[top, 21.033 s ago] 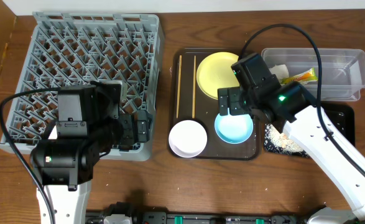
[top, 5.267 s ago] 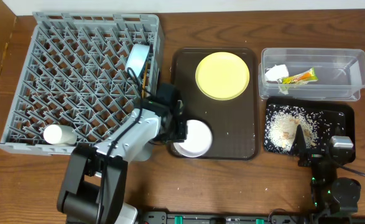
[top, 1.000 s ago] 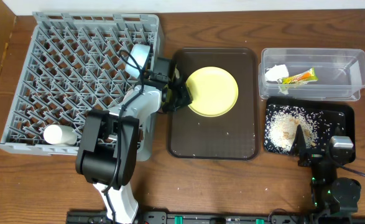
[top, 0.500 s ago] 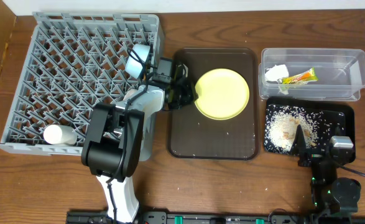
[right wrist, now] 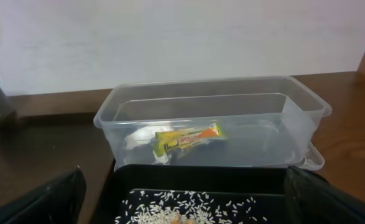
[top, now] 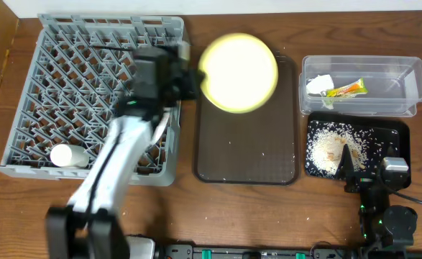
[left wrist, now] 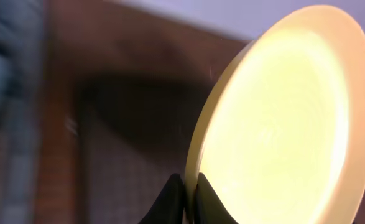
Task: Sort waste into correct bins and load items into the dishwasher
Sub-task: 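Lift the yellow plate with the left gripper and stand it in the rack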
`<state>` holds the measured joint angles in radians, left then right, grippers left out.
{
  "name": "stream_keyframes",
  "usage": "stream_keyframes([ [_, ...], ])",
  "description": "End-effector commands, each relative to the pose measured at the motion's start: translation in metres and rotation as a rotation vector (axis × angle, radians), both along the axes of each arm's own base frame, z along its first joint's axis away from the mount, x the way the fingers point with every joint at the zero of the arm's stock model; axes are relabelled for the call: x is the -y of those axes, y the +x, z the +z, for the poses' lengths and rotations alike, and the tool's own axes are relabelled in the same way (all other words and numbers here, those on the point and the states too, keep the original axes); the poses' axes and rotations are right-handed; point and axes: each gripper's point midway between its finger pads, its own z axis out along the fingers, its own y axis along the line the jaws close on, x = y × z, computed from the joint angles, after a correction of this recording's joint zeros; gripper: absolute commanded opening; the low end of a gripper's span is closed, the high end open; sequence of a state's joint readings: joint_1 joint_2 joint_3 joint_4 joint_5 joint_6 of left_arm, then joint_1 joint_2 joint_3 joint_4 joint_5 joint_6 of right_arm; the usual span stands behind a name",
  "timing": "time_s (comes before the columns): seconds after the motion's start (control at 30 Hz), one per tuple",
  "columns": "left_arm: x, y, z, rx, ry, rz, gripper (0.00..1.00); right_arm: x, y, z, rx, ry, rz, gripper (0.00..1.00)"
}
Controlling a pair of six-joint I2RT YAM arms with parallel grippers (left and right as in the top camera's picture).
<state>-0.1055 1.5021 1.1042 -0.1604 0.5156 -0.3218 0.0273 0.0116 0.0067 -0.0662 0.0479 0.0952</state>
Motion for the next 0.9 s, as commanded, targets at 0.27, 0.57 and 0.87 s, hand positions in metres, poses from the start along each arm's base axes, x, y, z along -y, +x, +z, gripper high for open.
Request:
stream_keyframes([
  [0.27,-0.191,-0.003,0.045,0.118,0.071,0.419,0.08,0.002,0.000,-0.001,-0.001,0.005,-0.006,0.99],
  [0.57,-0.287,-0.025,0.030,0.094,0.382,0.629,0.08,0.002,0.000,-0.001,-0.001,0.004,-0.006,0.99],
  [0.87,-0.326,-0.042,0.012,-0.026,0.721,0.721,0.08,0.001,0.000,-0.001,-0.001,0.005,-0.006,0.99],
])
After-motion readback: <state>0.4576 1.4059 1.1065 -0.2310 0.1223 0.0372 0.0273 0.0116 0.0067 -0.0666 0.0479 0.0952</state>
